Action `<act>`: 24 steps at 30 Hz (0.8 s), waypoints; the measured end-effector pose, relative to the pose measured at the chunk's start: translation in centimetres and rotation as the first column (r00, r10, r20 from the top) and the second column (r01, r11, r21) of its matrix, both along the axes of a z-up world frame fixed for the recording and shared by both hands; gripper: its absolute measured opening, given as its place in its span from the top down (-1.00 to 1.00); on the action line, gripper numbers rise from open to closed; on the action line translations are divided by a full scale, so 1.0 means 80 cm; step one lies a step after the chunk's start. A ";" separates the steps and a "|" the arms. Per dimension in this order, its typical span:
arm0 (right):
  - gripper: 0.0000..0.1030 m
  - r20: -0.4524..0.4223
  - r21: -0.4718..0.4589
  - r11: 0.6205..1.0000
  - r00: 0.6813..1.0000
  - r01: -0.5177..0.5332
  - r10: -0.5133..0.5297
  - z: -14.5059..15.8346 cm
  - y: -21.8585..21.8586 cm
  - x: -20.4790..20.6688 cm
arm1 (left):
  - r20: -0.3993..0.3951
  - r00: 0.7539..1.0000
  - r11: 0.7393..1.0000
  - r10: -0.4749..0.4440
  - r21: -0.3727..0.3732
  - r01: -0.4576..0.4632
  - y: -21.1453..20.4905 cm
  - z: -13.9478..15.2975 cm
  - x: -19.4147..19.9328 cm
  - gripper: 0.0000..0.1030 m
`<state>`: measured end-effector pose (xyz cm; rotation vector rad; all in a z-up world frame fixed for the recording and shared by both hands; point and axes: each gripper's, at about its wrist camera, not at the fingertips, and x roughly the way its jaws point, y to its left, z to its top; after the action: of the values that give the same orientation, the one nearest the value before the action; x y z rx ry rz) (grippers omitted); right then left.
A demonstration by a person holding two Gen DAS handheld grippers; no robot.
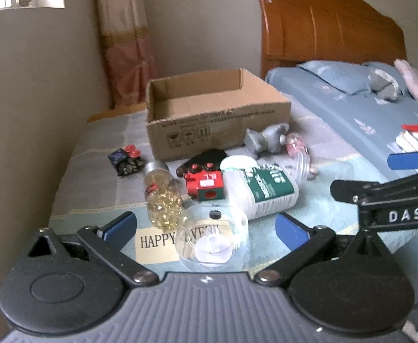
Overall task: Organize rigid objects
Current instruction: 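Move the left tool to the clear plastic cup while the right tool approaches the glass jar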
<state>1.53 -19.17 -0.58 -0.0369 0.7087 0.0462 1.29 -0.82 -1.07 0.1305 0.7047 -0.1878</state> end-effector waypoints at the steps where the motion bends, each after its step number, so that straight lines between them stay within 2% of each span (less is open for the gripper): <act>1: -1.00 -0.004 0.003 1.000 1.000 -0.003 0.003 -0.003 -0.002 0.002 | -0.006 1.000 1.000 -0.010 0.004 0.010 0.000 -0.003 0.002 -0.99; 7: -1.00 -0.018 0.003 1.000 1.000 -0.024 0.024 -0.021 -0.011 0.008 | -0.052 0.997 0.999 -0.051 0.002 0.051 -0.001 -0.023 0.022 -0.99; 15: -1.00 -0.051 -0.005 0.999 0.998 -0.033 0.033 -0.042 -0.018 0.022 | -0.136 0.989 0.998 -0.057 0.033 0.062 -0.008 -0.059 0.055 -0.99; 20: -1.00 -0.067 -0.022 1.000 0.998 -0.005 0.003 -0.051 -0.029 0.039 | -0.167 0.985 0.995 -0.053 0.074 0.066 -0.005 -0.073 0.064 -0.99; 24: -1.00 -0.088 -0.030 0.999 0.996 0.031 -0.033 -0.058 -0.045 0.052 | -0.188 0.981 0.996 -0.052 0.062 0.064 0.007 -0.075 0.066 -0.99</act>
<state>5.67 -22.80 -5.20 -0.0509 0.7984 0.0072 6.57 -0.28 -7.07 0.2008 0.8952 -0.2339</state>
